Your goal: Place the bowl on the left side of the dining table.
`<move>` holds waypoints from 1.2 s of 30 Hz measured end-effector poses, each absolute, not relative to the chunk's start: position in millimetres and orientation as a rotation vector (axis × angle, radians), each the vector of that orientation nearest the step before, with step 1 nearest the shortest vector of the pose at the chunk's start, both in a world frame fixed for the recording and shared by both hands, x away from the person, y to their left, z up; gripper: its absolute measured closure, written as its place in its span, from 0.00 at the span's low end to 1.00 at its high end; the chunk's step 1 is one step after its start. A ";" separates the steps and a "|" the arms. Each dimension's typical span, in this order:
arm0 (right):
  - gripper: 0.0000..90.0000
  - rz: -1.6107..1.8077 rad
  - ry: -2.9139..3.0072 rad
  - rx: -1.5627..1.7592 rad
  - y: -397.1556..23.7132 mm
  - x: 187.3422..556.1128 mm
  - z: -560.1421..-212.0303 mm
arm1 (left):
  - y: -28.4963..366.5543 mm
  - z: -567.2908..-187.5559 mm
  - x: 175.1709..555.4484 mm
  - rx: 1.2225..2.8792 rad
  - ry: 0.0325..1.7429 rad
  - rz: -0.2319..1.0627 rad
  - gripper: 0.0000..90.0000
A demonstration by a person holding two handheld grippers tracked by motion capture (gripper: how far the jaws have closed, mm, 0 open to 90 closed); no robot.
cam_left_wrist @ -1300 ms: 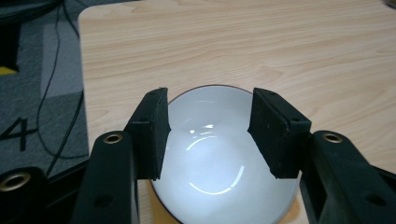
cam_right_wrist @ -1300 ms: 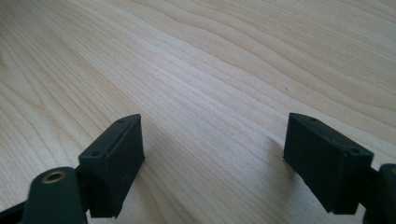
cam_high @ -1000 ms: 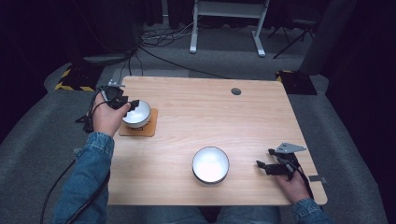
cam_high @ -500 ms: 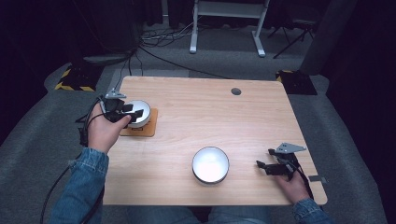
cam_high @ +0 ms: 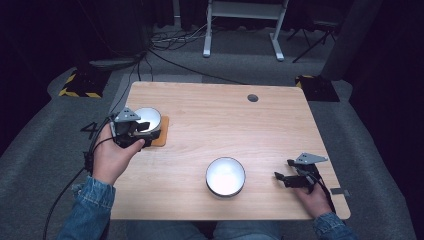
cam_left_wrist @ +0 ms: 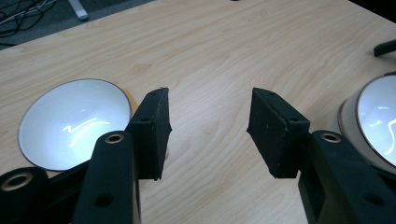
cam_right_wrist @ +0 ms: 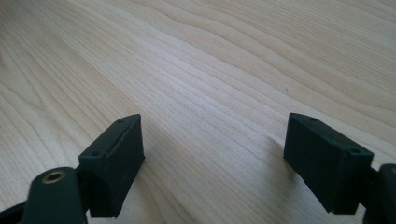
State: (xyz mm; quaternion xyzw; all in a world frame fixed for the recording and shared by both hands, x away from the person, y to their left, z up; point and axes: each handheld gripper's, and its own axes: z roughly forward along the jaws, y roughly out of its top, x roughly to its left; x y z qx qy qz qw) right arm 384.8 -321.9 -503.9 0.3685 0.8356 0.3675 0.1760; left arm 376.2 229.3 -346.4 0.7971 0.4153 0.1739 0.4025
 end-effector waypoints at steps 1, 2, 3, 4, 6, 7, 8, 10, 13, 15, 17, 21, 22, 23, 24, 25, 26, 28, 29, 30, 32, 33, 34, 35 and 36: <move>0.22 1.041 2.366 1.044 -321.8 384.7 -504.0 | 227.7 -346.7 373.5 2.026 1.035 0.434 0.54; 0.22 1.041 2.366 1.045 -321.8 384.7 -503.9 | 224.3 -348.0 368.2 2.025 1.013 0.429 0.54; 0.22 1.041 2.366 1.045 -321.8 384.7 -503.9 | 224.3 -348.0 368.2 2.025 1.013 0.429 0.54; 0.22 1.041 2.366 1.044 -321.9 384.8 -503.9 | 222.7 -348.3 365.1 2.033 1.004 0.425 0.54; 0.22 1.041 2.366 1.045 -321.8 384.7 -503.9 | 219.4 -350.2 359.6 2.036 0.980 0.413 0.54; 0.22 1.041 2.366 1.043 -322.0 384.8 -503.9 | 217.9 -351.4 356.7 2.043 0.963 0.415 0.54; 0.22 1.041 2.366 1.044 -321.9 384.8 -503.9 | 216.9 -351.4 354.6 2.048 0.962 0.413 0.54; 0.22 1.041 2.366 1.044 -321.9 384.8 -503.9 | 214.8 -352.9 350.1 2.047 0.947 0.413 0.54; 0.22 1.041 2.366 1.043 -321.9 384.8 -503.9 | 213.0 -355.3 343.7 2.043 0.925 0.394 0.54; 0.22 1.041 2.366 1.044 -321.9 384.7 -503.9 | 212.8 -356.6 340.8 2.042 0.910 0.395 0.54; 0.22 1.040 2.366 1.044 -321.8 384.7 -503.9 | 214.2 -359.5 336.8 2.032 0.895 0.378 0.54; 0.22 1.041 2.366 1.044 -321.8 384.7 -503.9 | 217.8 -369.0 329.7 1.996 0.883 0.346 0.54; 0.22 1.041 2.366 1.044 -321.9 384.7 -503.9 | 218.6 -370.7 328.7 1.998 0.877 0.348 0.54; 0.22 1.041 2.366 1.044 -321.9 384.7 -503.9 | 219.1 -373.6 326.3 1.997 0.879 0.348 0.54; 0.22 1.041 2.366 1.044 -321.8 384.7 -503.9 | 219.4 -375.2 324.7 1.991 0.876 0.345 0.54; 0.22 1.040 2.366 1.044 -321.8 384.7 -503.9 | 219.8 -377.2 321.5 1.985 0.878 0.340 0.54; 0.22 1.040 2.366 1.043 -321.9 384.8 -504.0 | 220.2 -378.7 319.8 1.977 0.876 0.339 0.54; 0.22 1.040 2.366 1.044 -321.8 384.7 -503.9 | 220.9 -382.9 315.7 1.963 0.866 0.319 0.54; 0.22 1.040 2.366 1.043 -321.8 384.7 -503.9 | 220.6 -386.7 313.8 1.953 0.870 0.310 0.54; 0.22 1.041 2.366 1.043 -321.9 384.8 -503.9 | 220.7 -389.0 313.3 1.956 0.872 0.300 0.54; 0.22 1.040 2.366 1.043 -321.9 384.7 -504.0 | 218.7 -395.7 313.6 1.989 0.885 0.288 0.54; 0.22 1.040 2.366 1.043 -321.9 384.8 -503.9 | 218.6 -397.1 313.7 2.005 0.886 0.302 0.54; 0.22 1.040 2.365 1.044 -321.8 384.7 -503.9 | 217.7 -399.7 313.7 2.006 0.890 0.300 0.54; 0.22 1.041 2.366 1.044 -321.8 384.7 -503.9 | 216.8 -402.4 313.8 2.016 0.890 0.293 0.54; 0.22 1.041 2.365 1.044 -321.8 384.7 -503.9 | 216.0 -404.4 313.8 2.027 0.890 0.292 0.54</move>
